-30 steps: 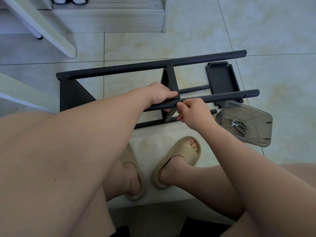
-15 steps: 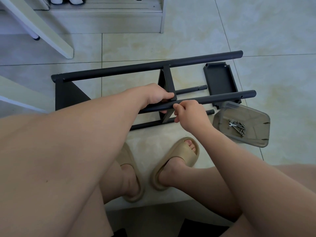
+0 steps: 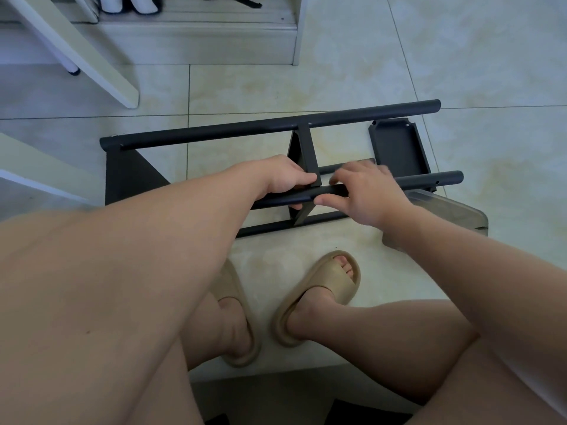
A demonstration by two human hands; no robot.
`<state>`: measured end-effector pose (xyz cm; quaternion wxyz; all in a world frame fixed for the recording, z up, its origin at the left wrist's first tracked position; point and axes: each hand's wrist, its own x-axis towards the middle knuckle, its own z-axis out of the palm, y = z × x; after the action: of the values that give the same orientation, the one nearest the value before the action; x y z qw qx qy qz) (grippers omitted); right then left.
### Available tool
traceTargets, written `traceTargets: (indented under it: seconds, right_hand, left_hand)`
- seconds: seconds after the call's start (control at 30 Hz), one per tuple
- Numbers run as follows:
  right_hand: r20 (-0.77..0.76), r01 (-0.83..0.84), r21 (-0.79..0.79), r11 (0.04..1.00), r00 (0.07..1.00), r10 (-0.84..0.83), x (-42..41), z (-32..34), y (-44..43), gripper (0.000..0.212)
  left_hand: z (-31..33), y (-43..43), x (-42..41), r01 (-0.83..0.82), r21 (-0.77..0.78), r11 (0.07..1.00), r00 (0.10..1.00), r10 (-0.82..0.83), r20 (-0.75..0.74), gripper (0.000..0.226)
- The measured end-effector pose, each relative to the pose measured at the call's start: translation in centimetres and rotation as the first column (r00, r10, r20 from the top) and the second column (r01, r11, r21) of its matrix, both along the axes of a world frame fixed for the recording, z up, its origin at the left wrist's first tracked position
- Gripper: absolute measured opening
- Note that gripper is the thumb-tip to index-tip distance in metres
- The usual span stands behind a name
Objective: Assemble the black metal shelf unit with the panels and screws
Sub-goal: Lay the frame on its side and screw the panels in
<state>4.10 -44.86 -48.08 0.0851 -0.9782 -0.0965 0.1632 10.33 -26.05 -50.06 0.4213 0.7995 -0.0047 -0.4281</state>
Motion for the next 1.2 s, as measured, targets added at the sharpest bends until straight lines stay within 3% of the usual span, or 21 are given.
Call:
traceTargets:
  seconds: [0.07, 0.37, 0.67, 1.1, 1.2]
  right_hand:
    - [-0.143, -0.003, 0.098, 0.995, 0.990, 0.017, 0.4, -0.3, -0.4, 0.049]
    - [-0.061, -0.045, 0.066, 0.997, 0.997, 0.049, 0.7, -2.1, -0.5, 0.048]
    - [-0.190, -0.020, 0.202, 0.979, 0.980, 0.060, 1.4, -1.5, -1.0, 0.035]
    - [0.065, 0.000, 0.078, 0.997, 0.998, -0.005, -0.2, -3.3, 0.2, 0.037]
    - [0.092, 0.011, 0.072, 0.997, 0.996, -0.017, -0.1, -3.3, 0.2, 0.039]
  left_hand:
    - [-0.1, -0.1, -0.1, -0.017, -0.009, 1.000, 1.000, 0.017, -0.005, 0.029]
    - [-0.1, 0.0, -0.2, -0.054, -0.051, 0.997, 0.998, 0.052, -0.039, 0.032]
    - [-0.1, 0.1, -0.3, -0.102, -0.071, 0.992, 0.994, 0.099, -0.047, 0.020]
    - [0.6, 0.9, 0.1, 0.038, 0.008, 0.999, 0.993, -0.037, -0.113, 0.028]
    - [1.1, 0.5, -0.2, 0.014, 0.036, 0.999, 0.999, -0.013, -0.032, 0.030]
